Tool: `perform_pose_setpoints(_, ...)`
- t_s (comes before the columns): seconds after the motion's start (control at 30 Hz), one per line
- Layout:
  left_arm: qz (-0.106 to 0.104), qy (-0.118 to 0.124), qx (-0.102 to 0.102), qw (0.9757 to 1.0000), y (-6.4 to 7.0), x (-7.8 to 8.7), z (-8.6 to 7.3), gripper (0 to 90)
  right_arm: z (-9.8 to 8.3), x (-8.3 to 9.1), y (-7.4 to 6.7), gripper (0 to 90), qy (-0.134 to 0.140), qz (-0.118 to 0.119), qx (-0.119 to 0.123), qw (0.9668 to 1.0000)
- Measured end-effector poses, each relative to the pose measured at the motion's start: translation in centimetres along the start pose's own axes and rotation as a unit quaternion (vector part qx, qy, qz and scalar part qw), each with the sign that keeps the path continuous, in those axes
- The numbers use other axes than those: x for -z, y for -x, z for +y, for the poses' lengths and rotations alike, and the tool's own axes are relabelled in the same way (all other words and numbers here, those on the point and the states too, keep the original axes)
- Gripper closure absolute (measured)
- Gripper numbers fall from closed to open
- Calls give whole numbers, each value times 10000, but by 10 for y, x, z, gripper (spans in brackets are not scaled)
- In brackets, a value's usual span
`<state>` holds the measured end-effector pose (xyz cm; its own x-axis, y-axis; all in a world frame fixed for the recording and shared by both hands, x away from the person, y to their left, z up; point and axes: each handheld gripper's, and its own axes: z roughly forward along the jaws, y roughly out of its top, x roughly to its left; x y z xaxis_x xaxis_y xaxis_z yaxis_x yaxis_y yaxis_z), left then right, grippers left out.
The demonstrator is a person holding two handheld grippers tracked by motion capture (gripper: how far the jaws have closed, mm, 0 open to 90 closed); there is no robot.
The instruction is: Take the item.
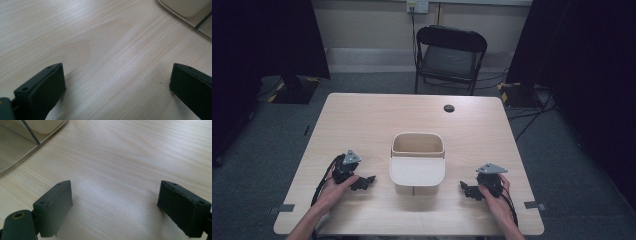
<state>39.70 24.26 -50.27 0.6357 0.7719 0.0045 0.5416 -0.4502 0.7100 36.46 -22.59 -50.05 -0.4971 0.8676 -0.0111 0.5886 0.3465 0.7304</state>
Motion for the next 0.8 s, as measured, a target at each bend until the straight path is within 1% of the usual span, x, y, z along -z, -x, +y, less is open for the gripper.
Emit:
perform_pose_setpoints(0.07,-9,-2,-5,10000,0,0,0,0,0,0,0,117,0,10,2,10000)
perform_pose_setpoints(0.2,40,4,13,10000,0,0,0,0,0,0,0,116,2,13,6,10000)
perform_pose_setpoints(0.27,50,34,52,10000,0,0,0,9,0,0,0,117,1,12,5,10000)
perform_pose_setpoints(0.3,59,41,87,9999,0,1,0,18,0,0,0,117,1,12,6,10000)
perform_pose_setpoints(0.33,57,56,84,9999,-1,1,0,46,0,0,0,117,0,12,4,10000)
perform_pose_setpoints(0.37,92,37,70,9999,-2,2,0,46,0,0,0,117,0,12,4,10000)
perform_pose_setpoints(0.47,156,93,157,9997,-3,4,0,117,0,0,1,117,5,20,17,10000)
perform_pose_setpoints(0.53,148,116,197,9996,-4,5,-1,165,0,0,1,117,6,21,16,10000)
perform_pose_setpoints(0.57,148,116,197,9996,-4,5,-1,160,0,0,1,117,4,21,17,10000)
perform_pose_setpoints(0.6,121,181,279,9994,-4,7,0,159,0,0,1,117,6,23,18,10000)
perform_pose_setpoints(0.63,139,181,226,9995,-5,9,0,161,0,0,1,117,3,20,21,10000)
perform_pose_setpoints(0.7,158,330,257,9990,-3,12,1,164,0,0,1,117,3,24,25,10000)
perform_pose_setpoints(0.77,150,373,234,9989,-3,13,2,164,0,0,1,117,2,25,26,10000)
perform_pose_setpoints(0.8,106,464,257,9985,-1,15,3,164,0,0,1,117,3,26,27,10000)
